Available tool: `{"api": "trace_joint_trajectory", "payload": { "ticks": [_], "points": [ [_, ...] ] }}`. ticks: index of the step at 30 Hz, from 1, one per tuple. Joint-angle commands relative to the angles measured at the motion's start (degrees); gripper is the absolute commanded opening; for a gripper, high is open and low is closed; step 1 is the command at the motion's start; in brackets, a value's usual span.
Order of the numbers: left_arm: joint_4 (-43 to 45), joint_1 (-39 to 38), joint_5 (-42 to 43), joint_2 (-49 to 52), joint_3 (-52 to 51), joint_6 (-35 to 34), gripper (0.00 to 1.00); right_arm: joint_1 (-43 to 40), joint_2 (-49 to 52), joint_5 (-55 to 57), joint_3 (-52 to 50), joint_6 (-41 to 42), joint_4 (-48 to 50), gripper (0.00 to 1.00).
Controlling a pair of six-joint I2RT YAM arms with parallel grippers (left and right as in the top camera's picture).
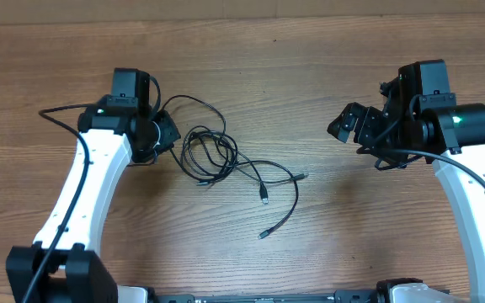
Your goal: Untangle cables
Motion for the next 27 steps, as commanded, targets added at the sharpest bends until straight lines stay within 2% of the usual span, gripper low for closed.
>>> {"api": "trace_joint_trajectory", "payload": {
  "ticks": [1, 5, 11, 13, 19, 27],
  "points": [
    [-0.74, 0.31, 2.78, -3.13, 1.57, 5.51, 0.04, 0.0, 0.13, -0.31, 1.11, -0.46, 0.31, 1.0],
    [-0.61, 0.31, 7.89, -5.73, 1.6, 13.25, 0.04, 0.0, 0.13, -0.31, 1.11, -0.46, 0.33, 1.0],
    [3.82, 0.31, 17.94, -11.91, 1.6, 20.02, 0.04, 0.0, 0.13, -0.92, 1.11, -0.13, 4.83, 1.0],
    [6.45, 0.31, 21.88, -13.68, 1.6, 21.14, 0.04, 0.0, 0.13, -2.73, 1.11, 2.78, 6.47, 1.0],
    [17.31, 0.31, 34.23, -16.09, 1.6, 20.52, 0.04, 1.73, 1.29, -5.9, 1.07, 16.92, 7.98, 1.0],
    [32.68, 0.31, 49.7, -16.06, 1.6, 13.94, 0.04, 11.8, 7.3, -6.05, 1.05, 18.99, 14.12, 1.0]
  ]
}}
